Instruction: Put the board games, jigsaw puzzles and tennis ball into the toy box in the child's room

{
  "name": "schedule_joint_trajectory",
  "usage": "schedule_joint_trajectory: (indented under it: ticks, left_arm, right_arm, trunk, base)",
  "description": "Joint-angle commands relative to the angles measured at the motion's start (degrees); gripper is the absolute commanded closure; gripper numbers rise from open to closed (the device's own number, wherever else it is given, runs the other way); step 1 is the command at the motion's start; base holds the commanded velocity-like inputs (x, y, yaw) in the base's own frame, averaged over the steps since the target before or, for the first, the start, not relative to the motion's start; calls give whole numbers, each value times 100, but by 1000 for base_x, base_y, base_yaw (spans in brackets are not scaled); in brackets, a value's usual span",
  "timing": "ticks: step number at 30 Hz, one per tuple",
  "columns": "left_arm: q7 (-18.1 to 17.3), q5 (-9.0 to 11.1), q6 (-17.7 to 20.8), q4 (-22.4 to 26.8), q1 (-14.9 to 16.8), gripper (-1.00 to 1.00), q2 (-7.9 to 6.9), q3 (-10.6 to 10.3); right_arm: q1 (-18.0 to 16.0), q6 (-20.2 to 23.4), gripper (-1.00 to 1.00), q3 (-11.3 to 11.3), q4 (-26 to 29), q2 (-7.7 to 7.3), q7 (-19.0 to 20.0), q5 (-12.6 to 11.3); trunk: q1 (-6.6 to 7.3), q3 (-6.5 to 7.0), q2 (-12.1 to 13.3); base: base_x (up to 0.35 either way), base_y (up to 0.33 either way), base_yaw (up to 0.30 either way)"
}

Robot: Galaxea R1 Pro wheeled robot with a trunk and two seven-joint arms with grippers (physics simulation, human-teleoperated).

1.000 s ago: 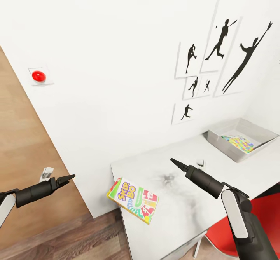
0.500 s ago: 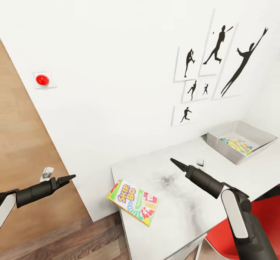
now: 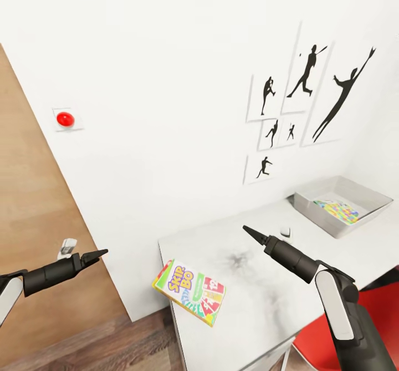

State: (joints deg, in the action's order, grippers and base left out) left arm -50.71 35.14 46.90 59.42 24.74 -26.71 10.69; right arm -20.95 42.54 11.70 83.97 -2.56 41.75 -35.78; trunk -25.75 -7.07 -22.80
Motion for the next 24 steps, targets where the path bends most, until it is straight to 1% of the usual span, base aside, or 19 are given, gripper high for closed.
schedule_joint_trajectory:
  ticks: [1,24]
  left_arm:
    - [-9,10,29,0,5,-100,-1,3]
    - [-9,10,22,0,5,-100,17,3]
  right_arm:
    - [-6,35,-100,6,0,0,7,-17]
    - [-6,35,-100,5,2,-1,6,-20]
  trunk:
    - [-4,-3,-12]
    - [-4,213,-12]
  base:
    - [0,0,0]
    - [0,0,0]
